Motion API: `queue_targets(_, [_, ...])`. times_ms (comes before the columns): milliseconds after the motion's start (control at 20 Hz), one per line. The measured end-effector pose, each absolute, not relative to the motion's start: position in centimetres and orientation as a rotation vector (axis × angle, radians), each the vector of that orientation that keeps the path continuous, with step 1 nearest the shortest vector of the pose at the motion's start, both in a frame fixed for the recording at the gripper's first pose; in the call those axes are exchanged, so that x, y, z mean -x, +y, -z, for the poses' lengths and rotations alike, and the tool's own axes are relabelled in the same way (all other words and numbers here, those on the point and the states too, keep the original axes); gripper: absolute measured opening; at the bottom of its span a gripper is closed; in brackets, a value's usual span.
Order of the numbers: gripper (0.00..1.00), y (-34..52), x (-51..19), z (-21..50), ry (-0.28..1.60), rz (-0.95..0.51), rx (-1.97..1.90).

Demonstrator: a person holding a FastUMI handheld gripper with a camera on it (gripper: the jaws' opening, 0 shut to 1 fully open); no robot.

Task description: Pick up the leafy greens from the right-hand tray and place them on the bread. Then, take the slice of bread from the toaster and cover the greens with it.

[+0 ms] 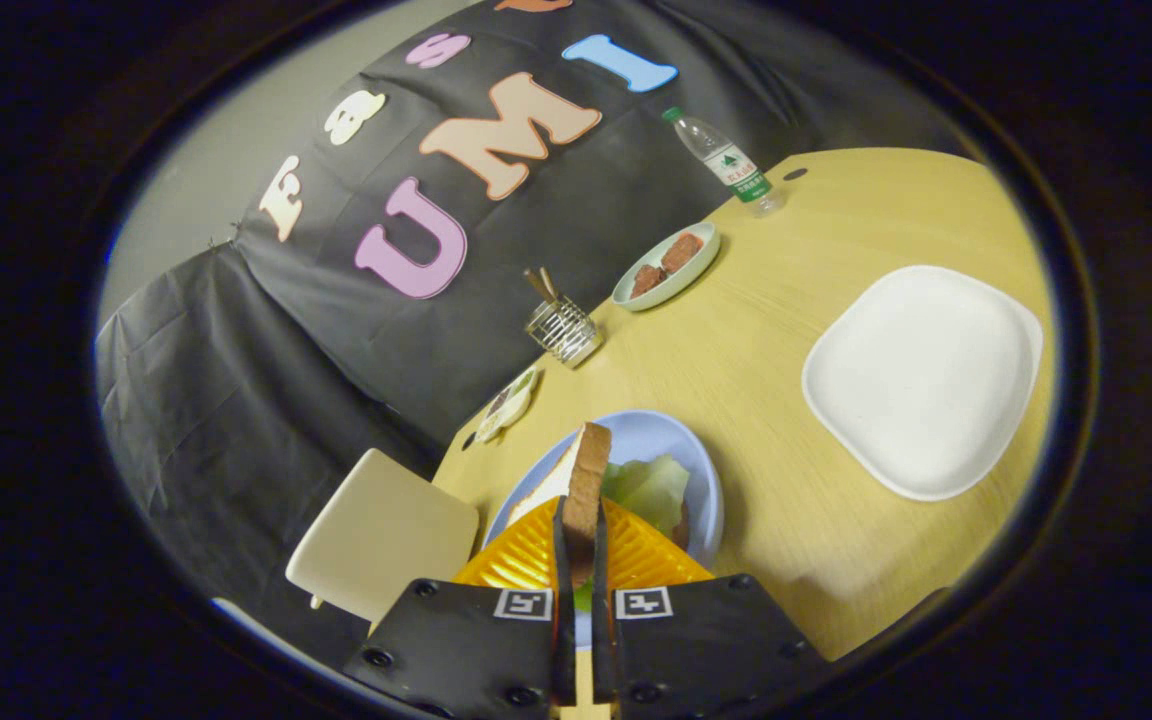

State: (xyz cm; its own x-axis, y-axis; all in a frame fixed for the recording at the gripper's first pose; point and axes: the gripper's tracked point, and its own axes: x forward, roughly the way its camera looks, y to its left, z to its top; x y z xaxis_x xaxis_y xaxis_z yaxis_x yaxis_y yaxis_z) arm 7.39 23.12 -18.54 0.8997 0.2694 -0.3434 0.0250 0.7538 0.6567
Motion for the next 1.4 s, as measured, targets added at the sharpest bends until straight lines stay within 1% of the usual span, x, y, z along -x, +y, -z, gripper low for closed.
queue_targets(200, [0.13,22.8,-7.0,19.0,0.447,-0.128,-0.650])
queue_targets(300, [0.24,22.6,-7.2,19.0,0.440,-0.126,-0.634])
queue_targets(400, [0.24,22.7,-7.3,18.8,0.428,-0.128,-0.630])
queue_targets(750, [0.74,21.1,-6.3,16.5,0.348,-0.122,-0.539])
queue_targets(900, [0.96,21.7,-5.7,16.3,0.348,-0.141,-0.481])
queue_targets(1150, [1.00,21.9,-4.7,16.5,0.346,-0.130,-0.334])
queue_targets(1400, [1.00,20.8,-4.0,16.9,0.347,-0.097,-0.261])
